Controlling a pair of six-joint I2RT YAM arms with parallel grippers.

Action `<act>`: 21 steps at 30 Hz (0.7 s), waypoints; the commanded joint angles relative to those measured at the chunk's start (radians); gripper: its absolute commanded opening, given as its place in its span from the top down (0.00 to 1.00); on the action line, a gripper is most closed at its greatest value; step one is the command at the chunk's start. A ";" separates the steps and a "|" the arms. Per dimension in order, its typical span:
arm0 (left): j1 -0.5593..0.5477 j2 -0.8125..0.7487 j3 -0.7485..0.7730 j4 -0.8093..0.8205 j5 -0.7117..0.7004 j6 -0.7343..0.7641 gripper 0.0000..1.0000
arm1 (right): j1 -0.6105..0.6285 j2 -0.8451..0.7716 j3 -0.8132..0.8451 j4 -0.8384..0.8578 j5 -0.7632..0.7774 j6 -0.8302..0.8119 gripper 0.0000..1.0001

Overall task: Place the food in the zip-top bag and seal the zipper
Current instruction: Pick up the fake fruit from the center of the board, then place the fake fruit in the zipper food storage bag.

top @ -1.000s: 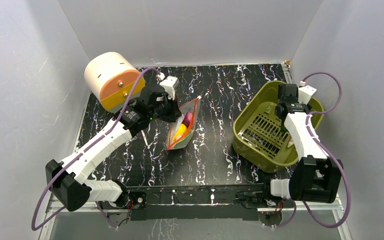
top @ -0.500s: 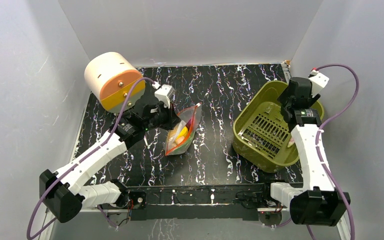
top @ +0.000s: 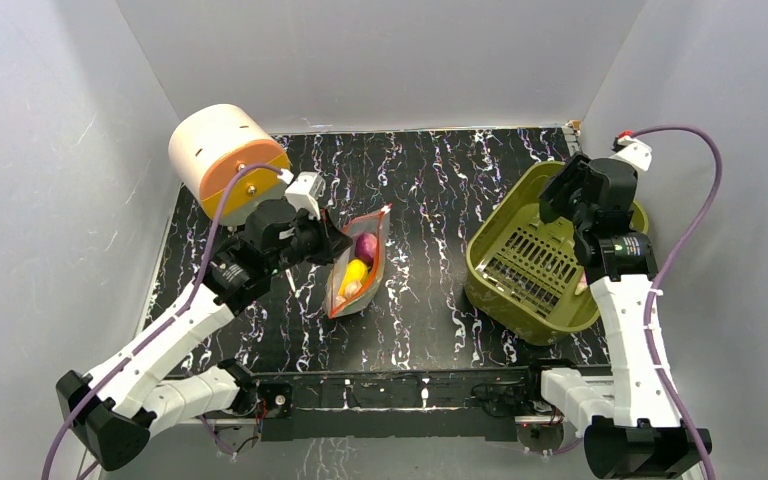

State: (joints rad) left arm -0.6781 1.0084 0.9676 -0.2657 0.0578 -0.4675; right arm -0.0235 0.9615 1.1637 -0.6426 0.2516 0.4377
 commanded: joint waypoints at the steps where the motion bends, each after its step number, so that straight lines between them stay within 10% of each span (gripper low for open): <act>1: -0.005 -0.051 0.004 0.024 -0.019 -0.098 1.00 | 0.052 0.003 0.060 0.040 -0.181 0.056 0.57; 21: -0.005 -0.003 0.057 0.075 -0.068 -0.119 1.00 | 0.248 0.003 0.047 0.184 -0.449 0.297 0.60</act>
State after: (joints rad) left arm -0.6781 0.9825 0.9588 -0.2161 0.0460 -0.6453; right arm 0.1593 0.9607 1.1931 -0.5873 -0.1307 0.6651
